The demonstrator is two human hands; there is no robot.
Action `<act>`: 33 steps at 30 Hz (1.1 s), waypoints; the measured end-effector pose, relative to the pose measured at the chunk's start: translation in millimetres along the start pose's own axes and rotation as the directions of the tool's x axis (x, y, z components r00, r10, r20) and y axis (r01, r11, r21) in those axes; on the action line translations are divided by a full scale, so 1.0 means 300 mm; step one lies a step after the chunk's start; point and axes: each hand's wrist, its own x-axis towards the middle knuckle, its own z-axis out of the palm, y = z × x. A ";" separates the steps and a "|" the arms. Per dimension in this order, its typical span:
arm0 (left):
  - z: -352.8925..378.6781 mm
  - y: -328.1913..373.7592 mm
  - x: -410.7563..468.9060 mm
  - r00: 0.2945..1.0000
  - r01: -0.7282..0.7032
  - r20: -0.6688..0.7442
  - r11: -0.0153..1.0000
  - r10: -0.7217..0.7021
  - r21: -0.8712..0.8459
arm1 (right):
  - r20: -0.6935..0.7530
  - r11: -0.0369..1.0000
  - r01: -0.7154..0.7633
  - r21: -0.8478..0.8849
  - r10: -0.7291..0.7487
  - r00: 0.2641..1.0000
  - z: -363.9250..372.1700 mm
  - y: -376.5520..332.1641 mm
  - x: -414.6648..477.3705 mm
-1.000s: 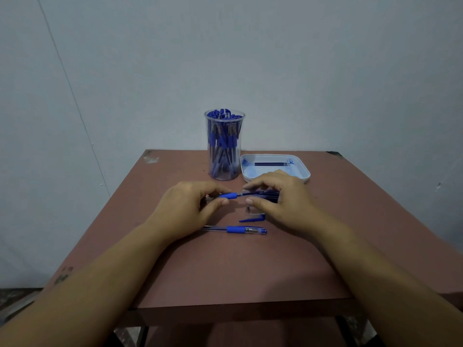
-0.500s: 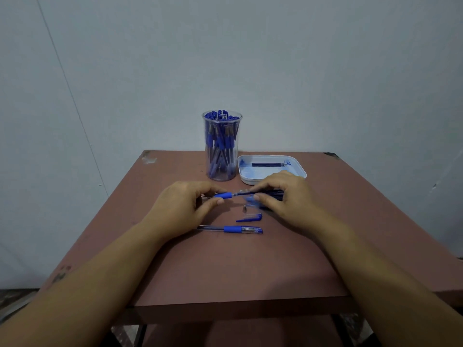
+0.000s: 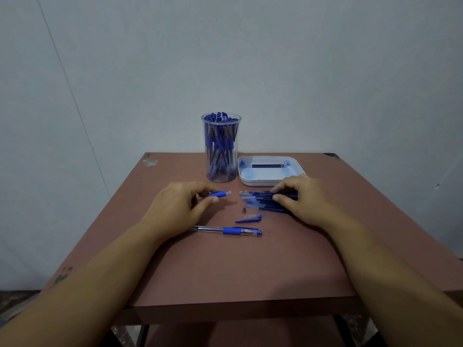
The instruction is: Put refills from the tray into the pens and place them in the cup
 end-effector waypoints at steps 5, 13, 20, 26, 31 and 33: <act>-0.001 0.003 0.002 1.000 0.004 0.013 1.000 -0.004 -0.003 | -0.001 0.999 0.029 -0.044 -0.029 1.000 0.001 0.007 0.006; 0.001 0.002 0.007 0.999 -0.016 0.043 0.999 0.014 0.041 | 0.001 0.996 0.055 -0.066 -0.055 0.998 -0.058 -0.006 0.096; 0.011 -0.003 0.008 0.999 -0.027 0.046 0.999 0.025 0.039 | -0.011 0.994 0.076 -0.078 -0.077 0.997 -0.032 0.012 0.187; 0.019 -0.013 0.014 0.998 -0.033 0.055 0.999 0.031 0.033 | 0.052 0.995 0.054 -0.081 -0.050 0.997 -0.017 0.054 0.238; 0.017 -0.010 0.015 0.999 -0.026 0.029 1.000 0.025 0.018 | 0.175 0.990 -0.005 -0.143 0.030 0.984 -0.035 0.073 0.326; 0.016 -0.009 0.015 1.000 -0.014 0.021 1.000 0.013 0.019 | 0.227 0.986 -0.055 -0.159 0.091 0.970 -0.034 0.080 0.352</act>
